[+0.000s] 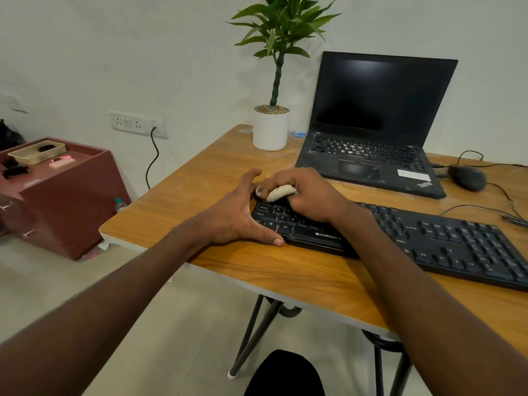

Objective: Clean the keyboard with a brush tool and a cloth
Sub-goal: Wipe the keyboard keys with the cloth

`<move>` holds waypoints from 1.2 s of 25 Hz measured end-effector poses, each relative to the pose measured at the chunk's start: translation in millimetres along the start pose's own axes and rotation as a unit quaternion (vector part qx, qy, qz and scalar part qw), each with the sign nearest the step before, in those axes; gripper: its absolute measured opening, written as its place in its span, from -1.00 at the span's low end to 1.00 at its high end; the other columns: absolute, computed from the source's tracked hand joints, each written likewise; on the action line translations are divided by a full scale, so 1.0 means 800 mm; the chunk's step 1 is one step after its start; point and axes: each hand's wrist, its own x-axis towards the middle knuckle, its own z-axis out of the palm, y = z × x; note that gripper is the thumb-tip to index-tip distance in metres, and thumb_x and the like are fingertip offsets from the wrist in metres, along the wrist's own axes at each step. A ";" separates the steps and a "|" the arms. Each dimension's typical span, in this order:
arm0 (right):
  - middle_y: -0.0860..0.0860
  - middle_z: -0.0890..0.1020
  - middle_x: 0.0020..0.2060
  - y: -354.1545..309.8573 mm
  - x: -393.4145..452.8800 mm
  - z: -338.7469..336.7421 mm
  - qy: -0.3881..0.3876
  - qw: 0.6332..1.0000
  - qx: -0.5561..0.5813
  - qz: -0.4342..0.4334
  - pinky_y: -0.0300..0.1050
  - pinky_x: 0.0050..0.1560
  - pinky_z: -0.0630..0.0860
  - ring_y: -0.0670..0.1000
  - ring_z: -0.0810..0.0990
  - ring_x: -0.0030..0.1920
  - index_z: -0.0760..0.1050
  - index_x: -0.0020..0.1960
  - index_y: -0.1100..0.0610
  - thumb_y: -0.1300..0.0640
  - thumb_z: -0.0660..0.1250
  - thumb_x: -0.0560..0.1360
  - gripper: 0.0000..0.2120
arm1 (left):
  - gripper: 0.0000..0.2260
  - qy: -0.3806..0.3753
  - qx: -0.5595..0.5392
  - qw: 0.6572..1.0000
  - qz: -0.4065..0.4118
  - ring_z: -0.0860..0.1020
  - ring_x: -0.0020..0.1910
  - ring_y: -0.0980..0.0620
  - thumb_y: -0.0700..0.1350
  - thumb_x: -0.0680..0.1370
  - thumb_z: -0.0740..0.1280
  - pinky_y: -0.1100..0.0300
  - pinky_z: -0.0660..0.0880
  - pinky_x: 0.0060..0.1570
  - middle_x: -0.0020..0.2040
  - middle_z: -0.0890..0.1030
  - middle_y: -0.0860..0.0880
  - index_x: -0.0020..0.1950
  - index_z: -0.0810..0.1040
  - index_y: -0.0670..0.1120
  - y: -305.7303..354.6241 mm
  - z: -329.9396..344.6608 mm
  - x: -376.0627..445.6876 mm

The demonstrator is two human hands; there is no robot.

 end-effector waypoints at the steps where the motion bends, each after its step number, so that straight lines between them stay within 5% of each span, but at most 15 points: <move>1: -0.15 0.74 0.06 -0.003 -0.001 0.002 -0.005 1.000 0.005 -0.009 0.01 0.12 0.62 -0.11 0.65 0.12 0.74 0.09 -0.05 0.49 0.35 0.36 -0.47 | 0.36 0.001 0.002 1.000 0.001 0.35 0.51 0.09 0.23 0.14 0.76 0.08 0.34 0.53 0.64 0.28 0.09 0.68 -0.11 0.26 0.000 0.000 0.000; 9: -0.14 0.73 0.01 0.009 0.002 -0.002 0.057 0.998 -0.032 0.016 0.06 0.10 0.62 -0.08 0.65 0.06 0.71 0.10 -0.11 0.33 0.47 0.44 -0.62 | 0.31 0.002 -0.001 1.000 -0.005 0.30 0.52 0.14 0.17 0.18 0.76 0.20 0.31 0.44 0.64 0.28 0.11 0.69 -0.05 0.17 0.001 0.000 0.002; 13: -0.13 0.73 0.04 0.019 -0.006 -0.011 0.014 0.999 0.050 0.014 0.01 0.17 0.61 -0.11 0.66 0.11 0.74 0.03 -0.05 0.41 0.46 0.44 -0.62 | 0.31 0.002 0.008 1.000 -0.001 0.32 0.53 0.13 0.23 0.15 0.76 0.13 0.32 0.51 0.62 0.29 0.13 0.68 -0.02 0.20 -0.001 -0.001 0.001; 16: -0.14 0.73 0.04 0.023 0.000 -0.013 0.086 0.994 -0.020 0.057 0.08 0.15 0.61 -0.07 0.65 0.09 0.70 0.10 -0.10 0.39 0.48 0.43 -0.57 | 0.31 0.002 0.009 1.000 0.002 0.32 0.53 0.14 0.27 0.12 0.75 0.06 0.30 0.57 0.59 0.32 0.15 0.67 0.02 0.19 -0.002 -0.001 0.002; 18: -0.12 0.72 0.09 0.016 0.000 -0.007 0.062 0.998 -0.006 0.033 0.00 0.16 0.60 -0.08 0.64 0.12 0.71 0.14 -0.06 0.45 0.43 0.40 -0.50 | 0.30 0.007 0.012 1.000 0.006 0.34 0.53 0.13 0.29 0.11 0.75 0.03 0.33 0.57 0.59 0.33 0.14 0.67 0.04 0.18 -0.003 -0.001 0.001; 21: -0.11 0.75 -0.02 0.011 -0.005 -0.014 0.014 0.998 0.053 0.026 -0.04 0.07 0.61 -0.09 0.67 0.05 0.75 -0.05 -0.04 0.50 0.38 0.34 -0.53 | 0.31 0.010 0.017 1.000 0.008 0.34 0.54 0.12 0.32 0.10 0.74 0.03 0.33 0.57 0.61 0.32 0.14 0.67 0.04 0.20 -0.002 -0.001 0.002; 24: -0.11 0.74 -0.17 0.023 -0.004 -0.021 0.083 0.994 0.039 0.063 0.05 -0.05 0.64 -0.10 0.67 -0.08 0.73 -0.11 -0.05 0.40 0.41 0.33 -0.63 | 0.33 0.009 0.008 1.000 0.007 0.33 0.54 0.15 0.33 0.07 0.74 0.03 0.32 0.57 0.60 0.32 0.14 0.66 0.04 0.21 -0.005 -0.001 0.001; 30: -0.18 0.72 0.00 0.005 -0.010 0.000 0.037 0.998 0.042 -0.015 -0.27 0.01 0.57 -0.20 0.64 0.03 0.72 0.06 -0.02 0.36 0.45 0.39 -0.63 | 0.21 0.008 0.015 1.000 0.019 0.38 0.49 0.18 0.25 0.17 0.75 0.12 0.36 0.53 0.55 0.35 0.19 0.65 0.11 0.16 -0.005 -0.001 0.001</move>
